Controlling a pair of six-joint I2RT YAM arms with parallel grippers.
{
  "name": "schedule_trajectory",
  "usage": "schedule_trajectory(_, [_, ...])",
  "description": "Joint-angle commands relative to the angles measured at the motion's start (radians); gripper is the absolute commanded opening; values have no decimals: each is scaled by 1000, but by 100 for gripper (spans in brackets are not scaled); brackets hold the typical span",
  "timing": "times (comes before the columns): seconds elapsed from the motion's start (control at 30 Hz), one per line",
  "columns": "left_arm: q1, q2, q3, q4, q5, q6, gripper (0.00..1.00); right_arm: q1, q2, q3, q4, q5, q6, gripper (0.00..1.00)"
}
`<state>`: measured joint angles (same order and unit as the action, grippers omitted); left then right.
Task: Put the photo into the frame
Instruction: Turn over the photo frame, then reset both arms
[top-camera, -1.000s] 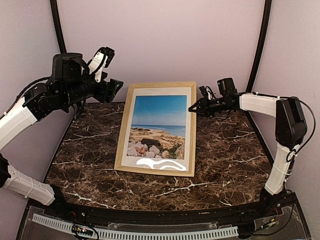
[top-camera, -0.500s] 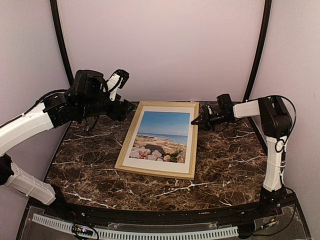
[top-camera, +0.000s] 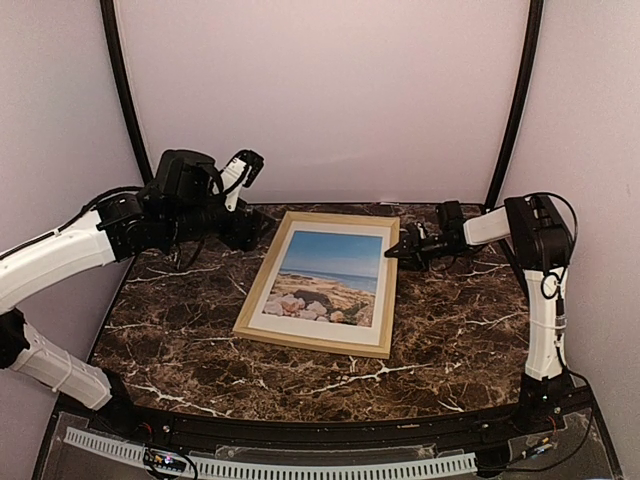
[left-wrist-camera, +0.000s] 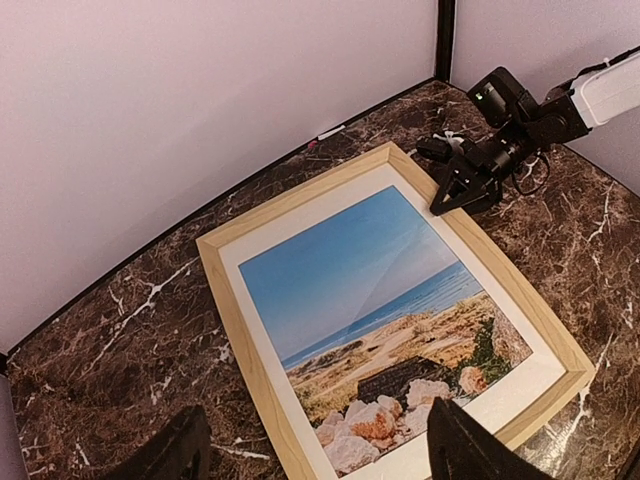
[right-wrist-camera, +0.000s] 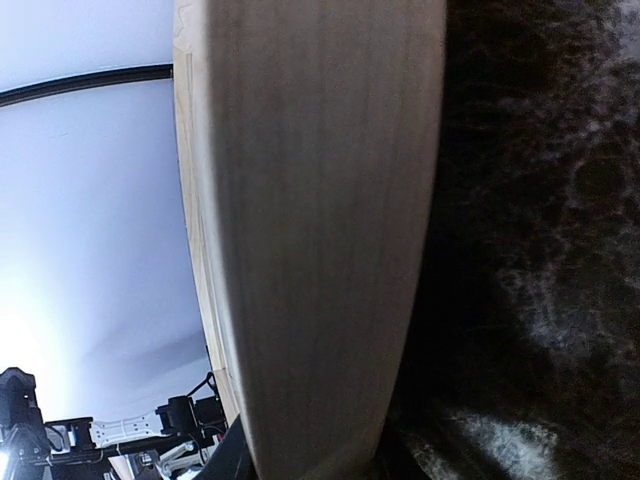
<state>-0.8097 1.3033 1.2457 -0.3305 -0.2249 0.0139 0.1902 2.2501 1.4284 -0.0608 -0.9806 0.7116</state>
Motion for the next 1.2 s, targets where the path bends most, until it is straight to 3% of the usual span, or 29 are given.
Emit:
schedule_trajectory(0.0, [4,3,-20,21,-1,-9,77,-19,-1,60,164,-62,-16,16])
schedule_trajectory(0.13, [4,6,-23,21,-10,-7,77,-28,-1,57,152,-53,-18,24])
schedule_trajectory(0.27, [4,12,-30,21,-30,-7,78,-46,-13,53,115,-32,-41,42])
schedule_trajectory(0.47, [5,38,-31,4,-39,-33,79,-61,-57,97,-124,96,-197,58])
schedule_trajectory(0.67, [38,93,-35,-20,10,-111,79,-57,-116,110,-253,256,-284,65])
schedule_trajectory(0.83, [102,143,-54,-7,130,-201,79,-14,-178,93,-337,406,-335,67])
schedule_trajectory(1.03, [191,188,-80,16,236,-277,79,74,-334,-17,-350,672,-358,71])
schedule_trajectory(1.17, [256,169,-136,57,266,-307,80,125,-445,-84,-359,820,-382,80])
